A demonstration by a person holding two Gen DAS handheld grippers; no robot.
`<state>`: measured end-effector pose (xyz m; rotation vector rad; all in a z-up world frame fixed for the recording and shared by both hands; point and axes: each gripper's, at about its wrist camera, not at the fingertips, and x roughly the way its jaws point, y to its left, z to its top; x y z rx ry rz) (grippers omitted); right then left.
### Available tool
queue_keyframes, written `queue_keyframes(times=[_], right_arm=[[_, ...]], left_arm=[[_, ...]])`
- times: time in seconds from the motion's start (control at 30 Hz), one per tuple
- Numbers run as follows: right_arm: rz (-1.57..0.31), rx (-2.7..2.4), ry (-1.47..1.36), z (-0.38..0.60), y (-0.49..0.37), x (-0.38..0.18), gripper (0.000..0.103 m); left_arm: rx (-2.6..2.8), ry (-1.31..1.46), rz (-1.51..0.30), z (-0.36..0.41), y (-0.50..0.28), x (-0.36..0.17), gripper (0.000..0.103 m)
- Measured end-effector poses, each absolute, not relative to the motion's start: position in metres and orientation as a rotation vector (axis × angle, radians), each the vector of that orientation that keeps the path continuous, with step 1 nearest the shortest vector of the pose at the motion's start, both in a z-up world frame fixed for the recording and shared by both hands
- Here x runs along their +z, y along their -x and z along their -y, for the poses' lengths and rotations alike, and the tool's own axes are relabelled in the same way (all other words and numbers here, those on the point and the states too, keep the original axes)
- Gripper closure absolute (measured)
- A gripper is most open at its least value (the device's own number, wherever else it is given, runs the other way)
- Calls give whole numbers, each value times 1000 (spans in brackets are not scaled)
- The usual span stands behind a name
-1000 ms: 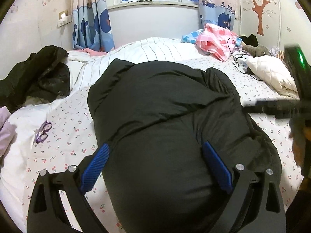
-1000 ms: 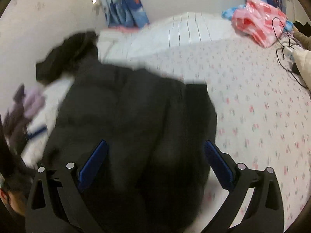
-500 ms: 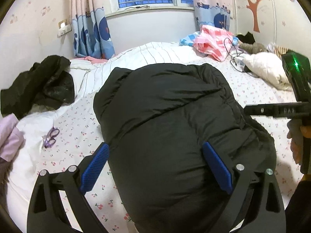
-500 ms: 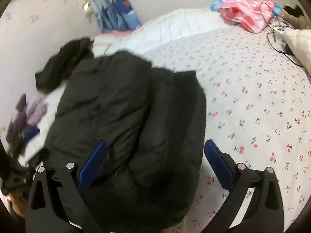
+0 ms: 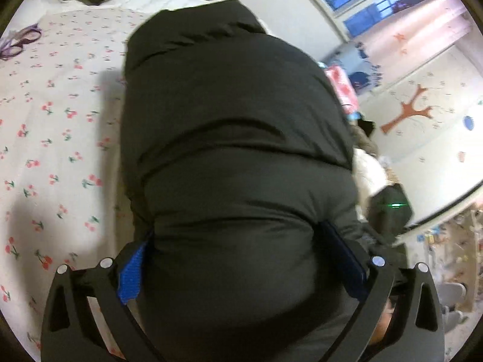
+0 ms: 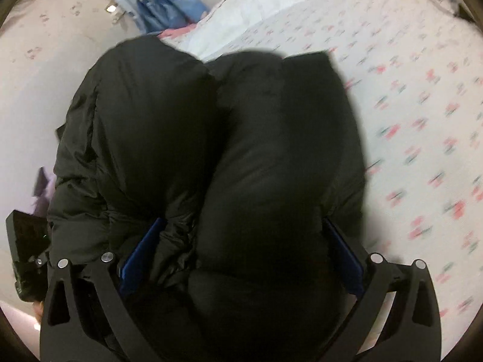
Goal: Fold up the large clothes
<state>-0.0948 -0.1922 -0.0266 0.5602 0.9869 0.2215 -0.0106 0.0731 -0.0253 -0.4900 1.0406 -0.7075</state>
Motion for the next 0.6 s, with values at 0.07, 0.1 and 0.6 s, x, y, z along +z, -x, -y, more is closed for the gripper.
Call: queue_keyframes(times=[0.07, 0.1, 0.6], right_arm=[[-1001, 289, -567, 172, 104, -21, 6], [-1003, 316, -560, 164, 110, -17, 6], [-689, 312, -128, 101, 167, 132, 6]], left_arm=[[-730, 525, -1029, -81, 24, -11, 6], [-726, 513, -1022, -84, 33, -4, 6], [-445, 204, -937, -109, 119, 28, 6]])
